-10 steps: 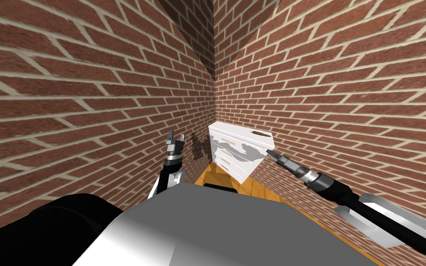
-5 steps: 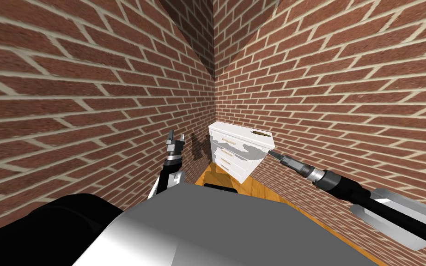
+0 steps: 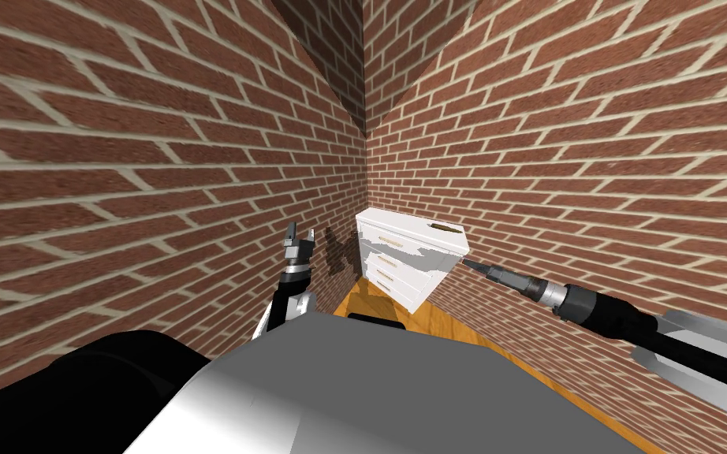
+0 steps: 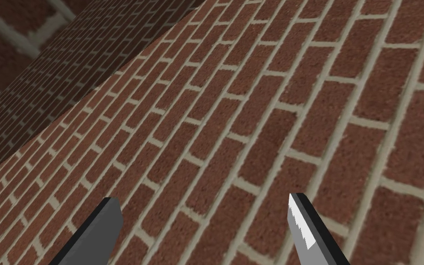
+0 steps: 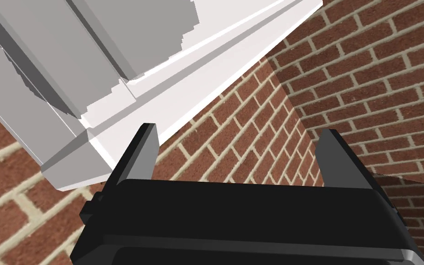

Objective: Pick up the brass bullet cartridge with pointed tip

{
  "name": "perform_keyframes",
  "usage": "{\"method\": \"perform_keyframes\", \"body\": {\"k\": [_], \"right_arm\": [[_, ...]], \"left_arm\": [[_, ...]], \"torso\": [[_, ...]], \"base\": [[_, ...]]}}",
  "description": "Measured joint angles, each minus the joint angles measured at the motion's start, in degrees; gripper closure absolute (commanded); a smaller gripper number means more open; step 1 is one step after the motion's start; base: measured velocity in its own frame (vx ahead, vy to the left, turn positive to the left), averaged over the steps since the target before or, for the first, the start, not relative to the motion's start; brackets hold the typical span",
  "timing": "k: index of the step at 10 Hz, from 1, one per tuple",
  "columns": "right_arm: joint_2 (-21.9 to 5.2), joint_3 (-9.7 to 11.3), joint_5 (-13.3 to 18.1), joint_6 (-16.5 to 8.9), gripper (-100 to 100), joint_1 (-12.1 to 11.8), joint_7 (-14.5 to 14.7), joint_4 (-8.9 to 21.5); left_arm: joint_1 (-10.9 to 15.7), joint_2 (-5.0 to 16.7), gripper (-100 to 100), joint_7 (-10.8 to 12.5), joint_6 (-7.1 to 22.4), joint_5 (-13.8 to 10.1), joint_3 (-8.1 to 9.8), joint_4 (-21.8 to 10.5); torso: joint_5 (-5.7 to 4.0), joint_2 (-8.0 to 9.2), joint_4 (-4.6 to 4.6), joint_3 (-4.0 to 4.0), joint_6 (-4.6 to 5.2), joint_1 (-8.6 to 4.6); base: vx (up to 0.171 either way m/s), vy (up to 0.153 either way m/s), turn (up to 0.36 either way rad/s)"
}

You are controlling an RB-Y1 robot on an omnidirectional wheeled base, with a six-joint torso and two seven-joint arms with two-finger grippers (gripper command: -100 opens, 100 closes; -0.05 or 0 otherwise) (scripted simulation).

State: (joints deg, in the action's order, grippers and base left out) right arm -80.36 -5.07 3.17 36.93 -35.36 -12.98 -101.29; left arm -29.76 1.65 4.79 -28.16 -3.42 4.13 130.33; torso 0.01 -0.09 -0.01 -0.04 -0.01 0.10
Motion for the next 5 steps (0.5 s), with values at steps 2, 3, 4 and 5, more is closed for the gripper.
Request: {"method": "perform_keyframes", "body": {"k": [2, 3, 4, 5], "right_arm": [[-3.0, -1.2, 0.6, 0.9, -100, -1.5, 0.1, 1.2], [-4.7, -1.3, 1.0, 1.4, -100, -1.5, 0.2, 2.0], [-6.0, -1.1, 1.2, 1.6, -100, -1.3, 0.2, 2.5], [-7.6, -1.8, 1.8, 2.1, -100, -2.2, 0.3, 3.5]], "left_arm": [[0.0, 0.0, 0, 0.0, 0.0, 0.0, 0.0, 0.0], [0.0, 0.0, 0, 0.0, 0.0, 0.0, 0.0, 0.0], [0.0, 0.0, 0, 0.0, 0.0, 0.0, 0.0, 0.0], [0.0, 0.0, 0, 0.0, 0.0, 0.0, 0.0, 0.0]], "torso": [[0.0, -0.01, 0.0, 0.0, 0.02, -0.01], [0.0, -0.02, -0.01, -0.01, -0.01, 0.0], [-0.01, 0.0, 0.0, 0.0, -0.01, -0.03], [0.0, -0.03, 0.0, -0.01, 0.01, -0.01]], "base": [[0.02, 0.021, -0.035], [0.01, 0.011, 0.005], [0.025, 0.021, -0.038], [0.028, 0.025, -0.032]]}}
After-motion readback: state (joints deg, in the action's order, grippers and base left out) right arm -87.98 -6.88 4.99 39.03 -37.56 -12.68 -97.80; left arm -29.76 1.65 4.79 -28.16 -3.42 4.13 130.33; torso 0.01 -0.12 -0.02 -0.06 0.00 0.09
